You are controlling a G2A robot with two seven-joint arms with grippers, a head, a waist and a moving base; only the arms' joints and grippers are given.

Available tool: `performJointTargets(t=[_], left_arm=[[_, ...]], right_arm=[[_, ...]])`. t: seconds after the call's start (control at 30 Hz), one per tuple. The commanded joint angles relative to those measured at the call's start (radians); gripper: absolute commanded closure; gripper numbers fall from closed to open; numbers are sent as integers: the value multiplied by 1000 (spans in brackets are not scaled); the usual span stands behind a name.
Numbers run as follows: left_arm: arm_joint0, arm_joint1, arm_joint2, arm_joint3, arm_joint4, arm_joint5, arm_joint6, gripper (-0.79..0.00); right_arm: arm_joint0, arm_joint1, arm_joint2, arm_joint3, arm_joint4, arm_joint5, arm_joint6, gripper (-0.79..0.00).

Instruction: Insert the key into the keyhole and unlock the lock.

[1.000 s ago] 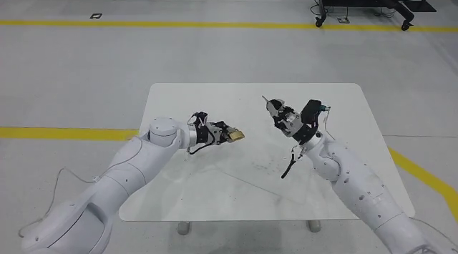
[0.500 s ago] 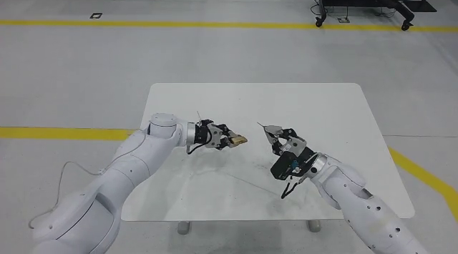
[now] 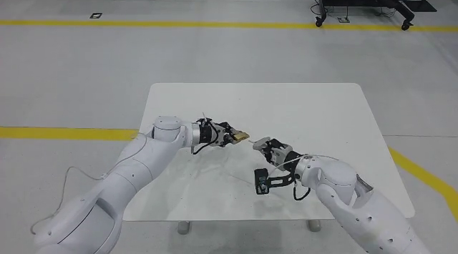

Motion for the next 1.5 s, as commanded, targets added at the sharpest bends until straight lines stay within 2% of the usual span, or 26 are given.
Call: performJointTargets(t=[0.0,0.2,0.57,0.97,1.47], left_arm=[[5,0,-9,-8,8,-3,30,0],[20,2,-31,-36,49,-9,88,0],[44,1,-57,-70,105,13,101,0],[57,-3,-86,-74,140,33,81,0],[69,-10,-111,-79,185,26,44,0]], right_arm=[[-15,3,5,-41,-29,-57,45,0],[-18,-8,-24,-89,-39,-118,155,0],[118,-79,-159,4,113,-118,350,0],[187,-118,-187,84,202,-137,438,0],[207,-142,-221,103,189,-139,459,0]])
